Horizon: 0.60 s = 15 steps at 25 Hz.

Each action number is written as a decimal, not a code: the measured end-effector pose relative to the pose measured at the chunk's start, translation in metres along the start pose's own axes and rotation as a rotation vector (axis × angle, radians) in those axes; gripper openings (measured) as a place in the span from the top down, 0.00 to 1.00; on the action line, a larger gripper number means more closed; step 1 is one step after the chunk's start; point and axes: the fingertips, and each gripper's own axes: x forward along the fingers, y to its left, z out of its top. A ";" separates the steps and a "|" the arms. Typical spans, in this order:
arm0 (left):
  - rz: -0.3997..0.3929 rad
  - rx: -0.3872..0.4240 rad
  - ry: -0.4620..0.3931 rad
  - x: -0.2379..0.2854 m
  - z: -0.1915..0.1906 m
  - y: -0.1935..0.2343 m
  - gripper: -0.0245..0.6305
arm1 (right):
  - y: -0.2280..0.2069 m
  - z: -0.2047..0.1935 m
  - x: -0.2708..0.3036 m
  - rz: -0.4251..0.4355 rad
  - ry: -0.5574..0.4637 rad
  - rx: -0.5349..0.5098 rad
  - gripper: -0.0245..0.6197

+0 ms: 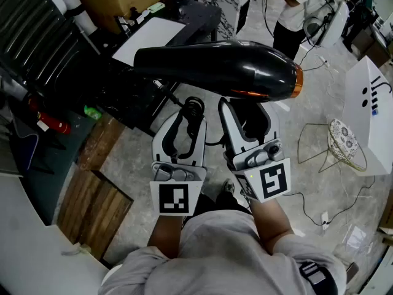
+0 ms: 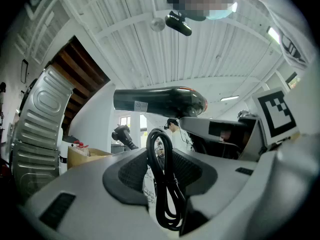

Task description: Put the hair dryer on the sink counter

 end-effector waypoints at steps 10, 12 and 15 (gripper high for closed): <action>-0.002 -0.021 -0.008 0.027 -0.007 -0.041 0.71 | -0.041 -0.003 -0.028 -0.004 -0.010 0.043 0.65; -0.013 -0.015 -0.002 0.031 -0.008 -0.051 0.71 | -0.050 -0.002 -0.034 -0.008 -0.008 0.039 0.65; -0.025 -0.001 0.000 0.038 -0.008 -0.066 0.71 | -0.062 -0.001 -0.041 -0.015 -0.003 0.026 0.65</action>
